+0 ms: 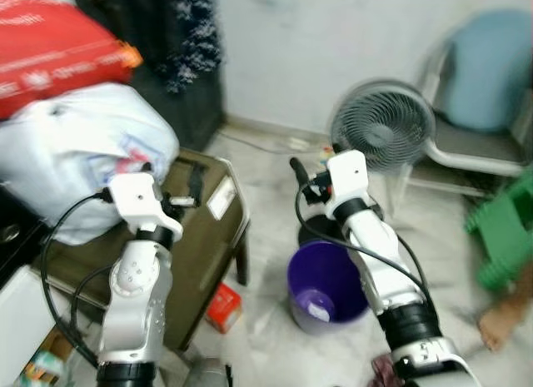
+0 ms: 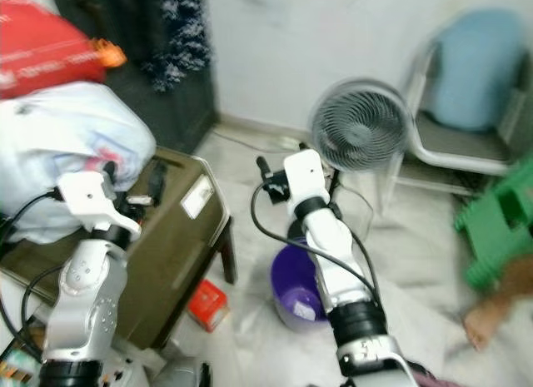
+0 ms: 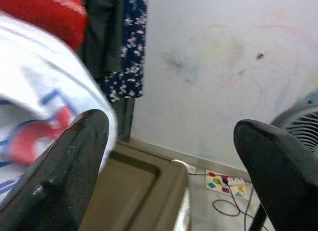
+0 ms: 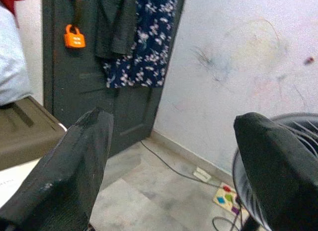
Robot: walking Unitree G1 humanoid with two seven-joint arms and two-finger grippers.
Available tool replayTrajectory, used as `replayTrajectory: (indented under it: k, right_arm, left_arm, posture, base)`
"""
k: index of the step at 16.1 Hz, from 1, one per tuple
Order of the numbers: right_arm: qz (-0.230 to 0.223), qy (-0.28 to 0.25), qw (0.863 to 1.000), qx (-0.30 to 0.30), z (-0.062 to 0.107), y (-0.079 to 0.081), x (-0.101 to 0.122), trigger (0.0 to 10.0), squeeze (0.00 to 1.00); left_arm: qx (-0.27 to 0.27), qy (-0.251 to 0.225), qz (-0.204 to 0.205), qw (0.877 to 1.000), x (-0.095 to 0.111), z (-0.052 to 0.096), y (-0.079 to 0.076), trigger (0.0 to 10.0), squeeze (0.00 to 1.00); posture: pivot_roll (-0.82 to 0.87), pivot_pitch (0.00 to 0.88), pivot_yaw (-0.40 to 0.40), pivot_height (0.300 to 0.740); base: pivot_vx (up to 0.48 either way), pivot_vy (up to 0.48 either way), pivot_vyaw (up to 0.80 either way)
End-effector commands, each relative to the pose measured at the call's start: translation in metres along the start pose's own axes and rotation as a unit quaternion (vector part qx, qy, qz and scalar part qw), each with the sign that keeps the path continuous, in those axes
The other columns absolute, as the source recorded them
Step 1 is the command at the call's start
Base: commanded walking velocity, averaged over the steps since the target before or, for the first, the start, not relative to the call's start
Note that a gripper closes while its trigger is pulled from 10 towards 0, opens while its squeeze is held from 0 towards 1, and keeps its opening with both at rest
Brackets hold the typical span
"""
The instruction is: Clean up the room
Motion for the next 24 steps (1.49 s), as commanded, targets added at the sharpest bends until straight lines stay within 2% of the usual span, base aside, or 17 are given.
replayTrajectory:
  k: [1,3,4,7,9,11,13,16,17,18,19,20,22,24]
  right_arm:
    - [-0.004,-0.009,1.0,0.003,-0.004,0.0,0.005,10.0,0.0]
    - [-0.005,-0.01,1.0,0.01,-0.003,0.003,0.006,10.0,0.0]
    - [-0.018,-0.015,1.0,0.005,-0.003,0.0,0.009,10.0,0.0]
    - [-0.041,-0.028,0.999,-0.005,-0.002,-0.012,0.018,10.0,0.0]
    - [-0.027,-0.018,0.999,0.004,0.013,-0.016,0.011,10.0,0.0]
    - [-0.01,0.018,1.0,0.002,0.039,-0.024,-0.012,10.0,0.0]
    - [-0.011,0.046,0.999,-0.021,0.05,-0.034,-0.025,10.0,0.0]
    - [0.031,0.059,0.995,-0.079,0.04,-0.05,-0.025,10.0,0.0]
    - [0.01,0.037,0.996,-0.077,0.032,-0.048,-0.016,10.0,0.0]
    - [-0.032,0.039,0.996,-0.079,0.028,-0.046,-0.015,10.0,0.0]
    - [-0.027,0.055,0.991,-0.122,0.022,-0.052,-0.014,10.0,0.0]
    - [-0.07,0.069,0.987,-0.128,0.017,-0.049,-0.016,10.0,0.0]
    - [-0.058,0.038,0.993,-0.096,0.016,-0.034,-0.003,10.0,0.0]
    - [-0.049,0.032,0.995,-0.076,0.019,-0.023,-0.001,10.0,0.0]
  left_arm:
    - [0.006,-0.001,-0.013,1.0,0.0,-0.001,0.003,10.0,0.0]
    - [0.006,-0.004,-0.026,1.0,0.002,-0.001,0.003,10.0,0.0]
    - [0.019,-0.016,-0.05,0.998,0.006,-0.001,0.006,10.0,0.0]
    - [0.078,-0.034,-0.081,0.993,0.016,0.014,0.033,10.0,0.0]
    - [0.087,-0.028,-0.091,0.992,0.016,0.027,0.042,10.0,0.0]
    - [0.111,-0.02,-0.099,0.989,0.013,0.04,0.052,10.0,0.0]
    - [0.122,-0.024,-0.105,0.987,0.013,0.039,0.056,10.0,0.0]
    - [0.138,-0.04,-0.112,0.983,0.02,0.029,0.06,10.0,0.0]
    - [0.143,-0.042,-0.124,0.981,0.022,0.025,0.058,10.0,0.0]
    - [0.153,-0.039,-0.127,0.979,0.021,0.024,0.059,10.0,0.0]
    - [0.123,-0.026,-0.112,0.986,0.017,0.021,0.055,10.0,0.0]
    - [0.109,-0.024,-0.118,0.987,0.017,0.018,0.052,10.0,0.0]
    - [0.094,-0.018,-0.107,0.99,0.014,0.019,0.047,10.0,0.0]
    - [0.091,-0.009,-0.107,0.99,0.008,0.021,0.044,10.0,0.0]
  posture:
    - [0.05,0.0,-0.009,0.74]
    - [0.04,0.0,-0.01,0.74]
    - [0.04,0.0,-0.011,0.74]
    - [0.04,0.0,-0.021,0.74]
    - [0.04,0.0,-0.021,0.74]
    - [0.05,0.0,-0.033,0.74]
    - [0.06,0.0,-0.033,0.74]
    - [0.05,0.0,-0.02,0.74]
    - [0.05,0.0,-0.006,0.74]
    - [0.05,0.0,-0.006,0.74]
    - [0.04,0.0,0.011,0.74]
    - [0.04,0.0,0.015,0.74]
    - [0.03,0.0,0.022,0.74]
    - [0.03,0.0,0.024,0.74]
  base:
    - [0.0,0.0,0.8]
    - [0.0,0.0,0.8]
    - [0.0,0.0,0.8]
    - [0.0,0.0,0.8]
    - [0.0,0.0,0.8]
    - [0.0,0.0,0.0]
    - [0.0,0.0,0.0]
    - [0.0,0.0,0.0]
    - [0.0,0.0,0.0]
    - [0.0,0.0,0.0]
    - [0.0,0.0,0.0]
    - [0.0,0.0,0.0]
    - [0.0,0.0,0.4]
    - [0.0,0.0,0.8]
Point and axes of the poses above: a point about 5 cm out from each wrist's last joint towards the gripper, its own z axis pointing back from the gripper into the wrist, its own x axis along the axis of the wrist's last joint, y = z × x, the point moved 4 cm from there along -z, pointing out of the wrist towards the gripper, and after that the axes turned 11 degrees about z, right-handed, at the moved point
